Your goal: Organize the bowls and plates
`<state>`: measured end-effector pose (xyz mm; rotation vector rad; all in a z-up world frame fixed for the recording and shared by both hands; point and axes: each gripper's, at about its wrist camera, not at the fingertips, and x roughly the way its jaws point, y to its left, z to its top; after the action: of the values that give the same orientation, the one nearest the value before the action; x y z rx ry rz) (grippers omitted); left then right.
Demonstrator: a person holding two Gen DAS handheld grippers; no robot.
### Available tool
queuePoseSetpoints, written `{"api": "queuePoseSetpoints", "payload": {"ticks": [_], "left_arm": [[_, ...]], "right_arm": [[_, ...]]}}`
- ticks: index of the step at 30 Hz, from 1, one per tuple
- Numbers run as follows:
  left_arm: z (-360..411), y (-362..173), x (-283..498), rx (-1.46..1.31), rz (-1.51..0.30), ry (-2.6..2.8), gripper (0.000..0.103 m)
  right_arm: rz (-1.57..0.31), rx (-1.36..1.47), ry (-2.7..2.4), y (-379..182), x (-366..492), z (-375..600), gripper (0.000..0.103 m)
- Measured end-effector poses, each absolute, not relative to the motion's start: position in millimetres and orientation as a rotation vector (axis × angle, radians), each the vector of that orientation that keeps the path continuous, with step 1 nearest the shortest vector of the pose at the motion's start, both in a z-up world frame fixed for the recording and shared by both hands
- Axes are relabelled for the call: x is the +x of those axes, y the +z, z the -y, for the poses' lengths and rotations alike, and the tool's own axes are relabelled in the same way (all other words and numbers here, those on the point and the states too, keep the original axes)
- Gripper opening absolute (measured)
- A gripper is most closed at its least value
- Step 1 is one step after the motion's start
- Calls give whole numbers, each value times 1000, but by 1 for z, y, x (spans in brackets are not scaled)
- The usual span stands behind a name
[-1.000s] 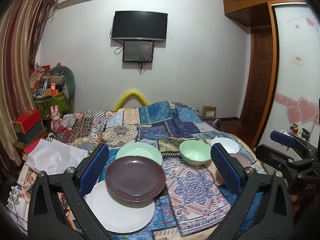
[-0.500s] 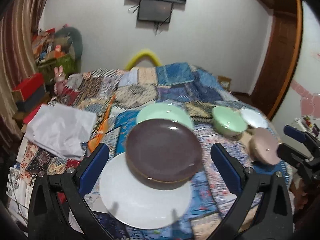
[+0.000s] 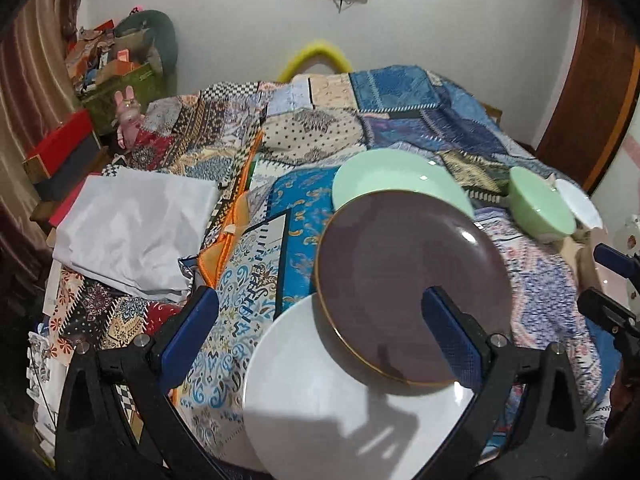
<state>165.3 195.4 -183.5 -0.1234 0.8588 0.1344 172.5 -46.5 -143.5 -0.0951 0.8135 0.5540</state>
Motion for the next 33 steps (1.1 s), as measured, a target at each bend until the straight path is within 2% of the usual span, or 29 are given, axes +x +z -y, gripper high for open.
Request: {"api": "queuePoseSetpoints", "payload": {"ticks": [3, 10, 13, 15, 17, 23, 24, 25, 27, 33], "left_arm": [[-201, -196, 178, -130, -878, 116, 101], [-209, -217, 197, -145, -929, 85, 75], [-211, -220, 201, -185, -941, 51, 75], [-211, -221, 204, -191, -944, 40, 72], [-209, -222, 207, -185, -945, 28, 67], [-209, -227, 214, -212, -966, -17, 48], [-209, -228, 216, -222, -974, -24, 42], [-210, -230, 217, -231, -984, -30, 36], [-210, -234, 219, -242, -1008, -42, 32], [-211, -237, 222, -252, -1017, -50, 30]], "right_arm": [[-861, -79, 553, -154, 183, 43, 86], [-933, -82, 547, -171, 196, 32, 70], [-955, -74, 551, -175, 200, 28, 66], [-969, -69, 552, -177, 202, 26, 57], [-985, -60, 560, -179, 205, 24, 53], [-1004, -54, 574, -182, 209, 19, 43], [-1008, -55, 579, -183, 209, 18, 40], [-1012, -56, 582, -183, 210, 16, 40], [-1009, -60, 582, -185, 209, 14, 39], [-1023, -42, 585, -193, 215, 15, 39]]}}
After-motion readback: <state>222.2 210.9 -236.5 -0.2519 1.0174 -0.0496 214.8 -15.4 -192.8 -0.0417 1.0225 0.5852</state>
